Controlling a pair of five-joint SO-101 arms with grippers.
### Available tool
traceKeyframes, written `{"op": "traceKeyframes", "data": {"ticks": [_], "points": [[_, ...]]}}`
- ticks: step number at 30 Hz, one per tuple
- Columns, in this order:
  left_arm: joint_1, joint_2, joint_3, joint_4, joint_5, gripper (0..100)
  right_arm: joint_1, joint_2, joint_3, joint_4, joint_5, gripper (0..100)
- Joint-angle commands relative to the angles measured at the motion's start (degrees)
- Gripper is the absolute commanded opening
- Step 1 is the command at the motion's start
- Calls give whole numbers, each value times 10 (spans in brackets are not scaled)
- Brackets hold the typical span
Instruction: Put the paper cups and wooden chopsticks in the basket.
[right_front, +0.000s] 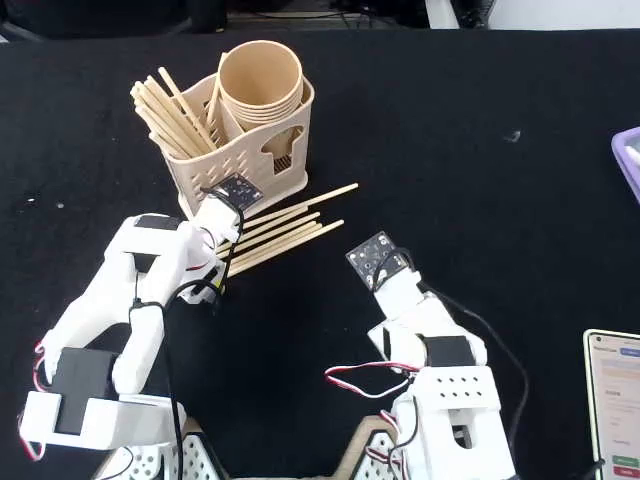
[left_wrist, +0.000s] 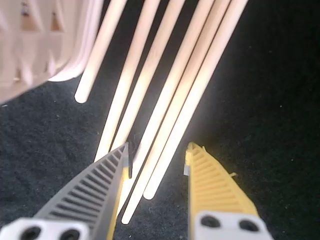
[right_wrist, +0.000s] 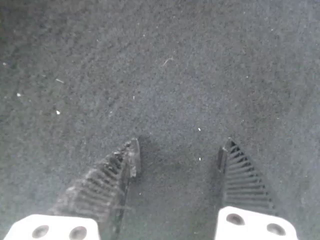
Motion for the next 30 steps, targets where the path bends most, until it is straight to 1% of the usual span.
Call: {"op": "traceKeyframes", "data": {"ticks": [1,5,13,15,21,25,27,30], "points": [[5,6,-19,-9,7,181,7,-13,-1,-9,1,254],[1,6,-15,-8,8,182,7,-13,-1,-9,1,254],[-44,7,-15,-4,4,183,7,-13,-1,-9,1,254],[-44,7,-12,-4,2,183,7,-13,-1,-9,1,254],[-35,7,4,-4,-37,178,7,-13,-1,-9,1,254],[-17,4,27,-4,-37,174,7,-13,-1,-9,1,254],[-5,0,37,-4,-37,139,7,-13,-1,-10,1,254],[6,0,41,-3,-37,55,7,-13,-1,-10,1,254]]}}
